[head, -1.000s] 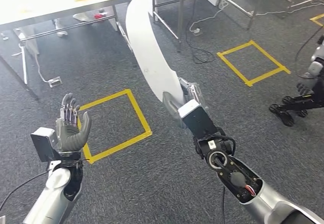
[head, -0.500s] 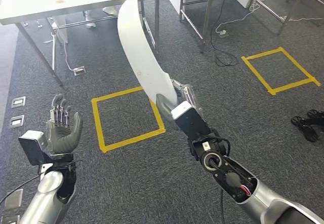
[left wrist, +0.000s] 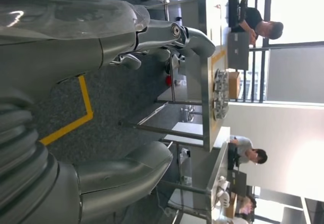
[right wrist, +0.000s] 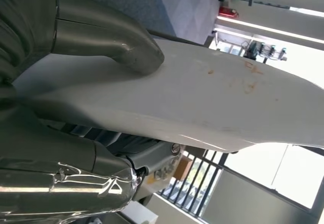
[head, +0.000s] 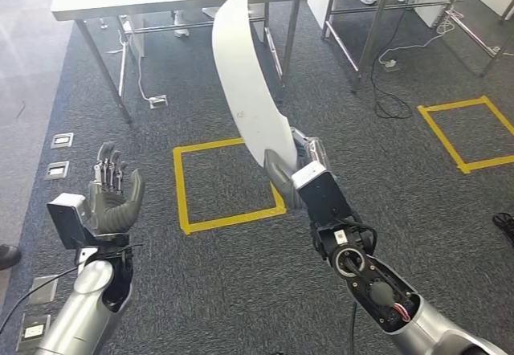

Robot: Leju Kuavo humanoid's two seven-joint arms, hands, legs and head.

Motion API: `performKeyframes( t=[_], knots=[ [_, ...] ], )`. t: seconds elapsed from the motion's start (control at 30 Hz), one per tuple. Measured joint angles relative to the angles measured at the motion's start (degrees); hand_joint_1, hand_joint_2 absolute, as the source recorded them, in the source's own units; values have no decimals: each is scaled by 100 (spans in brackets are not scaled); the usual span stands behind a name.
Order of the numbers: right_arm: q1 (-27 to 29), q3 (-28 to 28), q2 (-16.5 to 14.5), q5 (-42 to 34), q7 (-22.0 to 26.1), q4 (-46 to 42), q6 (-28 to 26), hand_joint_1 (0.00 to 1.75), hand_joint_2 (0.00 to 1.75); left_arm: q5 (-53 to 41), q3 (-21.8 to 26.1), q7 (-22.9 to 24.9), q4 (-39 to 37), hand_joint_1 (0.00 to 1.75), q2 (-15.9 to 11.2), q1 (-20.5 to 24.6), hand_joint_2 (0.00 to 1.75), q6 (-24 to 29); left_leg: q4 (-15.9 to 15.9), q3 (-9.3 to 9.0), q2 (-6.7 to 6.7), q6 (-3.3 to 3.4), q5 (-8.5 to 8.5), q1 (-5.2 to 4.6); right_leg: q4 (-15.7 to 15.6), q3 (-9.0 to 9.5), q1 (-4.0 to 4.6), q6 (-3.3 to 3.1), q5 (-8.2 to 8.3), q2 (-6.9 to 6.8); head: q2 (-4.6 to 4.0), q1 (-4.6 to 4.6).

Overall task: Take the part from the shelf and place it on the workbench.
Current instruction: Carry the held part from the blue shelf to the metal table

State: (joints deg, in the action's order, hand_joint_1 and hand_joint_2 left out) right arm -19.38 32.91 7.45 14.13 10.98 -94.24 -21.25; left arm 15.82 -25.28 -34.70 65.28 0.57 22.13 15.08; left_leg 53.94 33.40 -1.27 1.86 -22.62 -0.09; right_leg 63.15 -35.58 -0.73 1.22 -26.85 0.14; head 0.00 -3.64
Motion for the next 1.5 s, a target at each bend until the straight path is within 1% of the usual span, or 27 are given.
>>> performKeyframes(
  t=[0.03, 0.07, 0.1, 0.13, 0.2, 0.53, 0.7, 0.77, 0.83, 0.87, 0.9, 0.97, 1.0, 1.03, 1.07, 1.1, 1.13, 1.17, 1.2, 1.23, 1.3, 1.33, 1.37, 1.4, 1.43, 1.47, 1.5],
  knots=[
    [-1, -10, 3, -1, -1, -1, -4, 175, 175, 1, -6, 7, -1, 0, 8, 9, 175, 0, 6, -10, -24, -7, -8, -13, -371, 163, 15, -48, 185, 31, 0, -2],
    [-2, -19, 5, -1, -1, -1, -7, 175, 175, 0, -16, 13, -2, 0, 14, 18, 175, 0, 13, -1, -42, -21, -12, -17, -628, 280, 33, -85, 283, 56, 0, -7],
    [-3, -24, 7, -1, -1, -3, -11, 175, 175, -1, -27, 19, -3, 0, 16, 26, 175, 0, 32, 23, -54, -29, -15, -26, -779, 349, 34, -82, 282, 72, 0, -4],
    [0, -27, 8, 0, -1, -7, -14, 175, 175, -2, -39, 25, -3, 0, 16, 32, 175, 0, 51, 49, -62, -37, -15, -33, -833, 380, 33, -55, 261, 70, 0, 7],
    [10, -32, 11, 1, 0, -14, -19, 175, 175, -4, -59, 31, -5, 0, 15, 34, 175, 3, 64, 71, -60, -40, -19, -33, -886, 397, 28, -4, 219, 72, 0, 20],
    [21, -37, 16, 3, 9, -38, -17, 175, 175, -4, -80, 25, -6, 0, 15, 40, 175, 43, -7, 32, -52, -90, 8, -11, -878, 400, 49, -68, 219, 80, 0, 150],
    [20, -37, 16, -14, 30, -38, -18, 175, 175, -4, -80, 25, -6, 0, 15, 39, 175, 52, -7, 32, -52, -91, 8, -1, -878, 401, 51, -71, 219, 78, 0, 184],
    [14, -35, 16, -35, 45, -38, -19, 175, 175, -4, -81, 26, -6, 0, 13, 43, 175, 56, -14, 28, -54, -53, 2, -24, -914, 417, 38, -46, 230, 75, 0, 201],
    [1, -35, 16, -56, 57, -43, -19, 175, 175, -4, -83, 27, -6, 0, 14, 51, 175, 58, -140, -61, -46, -6, 31, 4, -937, 426, 41, -10, 213, 68, 0, 222],
    [-12, -36, 17, -62, 64, -45, -19, 175, 175, -4, -84, 28, -6, 0, 15, 58, 175, 58, -225, -127, -39, 7, 53, 34, -825, 381, 46, 5, 138, 62, 0, 217],
    [-22, -37, 18, -67, 71, -46, -19, 175, 175, -4, -84, 33, -6, 0, 17, 63, 175, 59, -286, -186, -30, 14, 64, 61, -567, 261, 43, 23, 7, 55, 0, 199],
    [-26, -36, 20, -75, 78, -44, -19, 175, 175, -4, -84, 46, -6, 0, 20, 59, 175, 59, -309, -234, -23, 20, 42, 70, 235, -141, 1, 71, -316, 47, 0, 148],
    [-16, -35, 20, -78, 78, -44, -19, 175, 175, -4, -84, 56, -6, 0, 21, 47, 175, 59, -301, -243, -25, 11, 21, 79, 573, -336, -28, 102, -400, 45, 0, 133],
    [-7, -34, 20, -78, 78, -44, -19, 175, 175, -4, -84, 62, -6, 0, 22, 34, 175, 60, -285, -254, -29, -9, -6, 94, 705, -438, -59, 136, -370, 41, 0, 126],
    [-2, -33, 20, -78, 79, -44, -19, 175, 175, -4, -84, 68, -6, 0, 22, 26, 175, 62, -258, -270, -38, -40, -43, 119, 601, -421, -94, 176, -224, 37, 0, 122],
    [-1, -32, 20, -78, 79, -44, -19, 175, 175, -4, -84, 73, -6, 0, 22, 21, 175, 63, -215, -292, -49, -82, -92, 150, 260, -281, -134, 223, 18, 33, 0, 110],
    [0, -32, 21, -78, 81, -40, -19, 175, 175, -4, -84, 76, -6, 0, 21, 19, 175, 65, -166, -308, -61, -134, -150, 176, -130, -103, -165, 283, 201, 45, 0, 89],
    [-2, -31, 21, -78, 84, -37, -19, 175, 175, -4, -84, 80, -6, 0, 19, 23, 175, 66, -97, -299, -74, -187, -204, 180, -472, 72, -185, 317, 314, 68, 0, 50],
    [2, -29, 22, -78, 84, -33, -18, 175, 175, -5, -85, 85, -5, 0, 16, 23, 175, 67, -40, -269, -86, -234, -238, 173, -671, 176, -196, 309, 343, 90, 0, 23],
    [11, -27, 23, -78, 83, -30, -18, 175, 175, -6, -86, 90, -5, 0, 14, 21, 175, 67, -1, -233, -95, -273, -254, 162, -718, 203, -189, 278, 288, 114, 0, 28],
    [30, -23, 25, -78, 81, -34, -17, 175, 175, -9, -88, 96, -3, 0, 12, 11, 175, 70, 26, -196, -100, -327, -267, 163, -696, 198, -175, 146, 239, 120, 0, 72],
    [33, -22, 25, -78, 84, -38, -17, 175, 175, -12, -89, 96, -2, 0, 12, 11, 175, 75, 77, -186, -70, -352, -293, 171, -697, 220, -170, 95, 214, 118, 0, 107],
    [29, -22, 26, -78, 88, -43, -17, 175, 175, -15, -89, 94, -1, 0, 11, 18, 175, 83, 215, -126, -27, -372, -340, 174, -703, 262, -167, 43, 185, 111, 0, 128],
    [25, -22, 25, -78, 92, -47, -18, 175, 175, -17, -89, 95, 1, 0, 11, 27, 175, 91, 488, 20, 19, -390, -423, 171, -713, 314, -166, -4, 154, 98, 0, 165],
    [22, -22, 26, -78, 93, -48, -17, 175, 175, -19, -89, 95, 1, 0, 11, 32, 175, 99, 879, 257, 62, -395, -523, 165, -719, 358, -155, -40, 120, 85, 0, 205],
    [24, -21, 26, -78, 94, -47, -15, 175, 175, -20, -89, 95, 1, 0, 11, 28, 175, 107, 1320, 559, 78, -392, -626, 161, -722, 400, -140, -68, 80, 73, 0, 242],
    [28, -19, 26, -78, 94, -46, -13, 175, 175, -20, -90, 95, 1, 0, 10, 15, 175, 114, 1692, 850, 82, -381, -678, 157, -723, 445, -122, -87, 37, 65, 0, 273]
  ],
)
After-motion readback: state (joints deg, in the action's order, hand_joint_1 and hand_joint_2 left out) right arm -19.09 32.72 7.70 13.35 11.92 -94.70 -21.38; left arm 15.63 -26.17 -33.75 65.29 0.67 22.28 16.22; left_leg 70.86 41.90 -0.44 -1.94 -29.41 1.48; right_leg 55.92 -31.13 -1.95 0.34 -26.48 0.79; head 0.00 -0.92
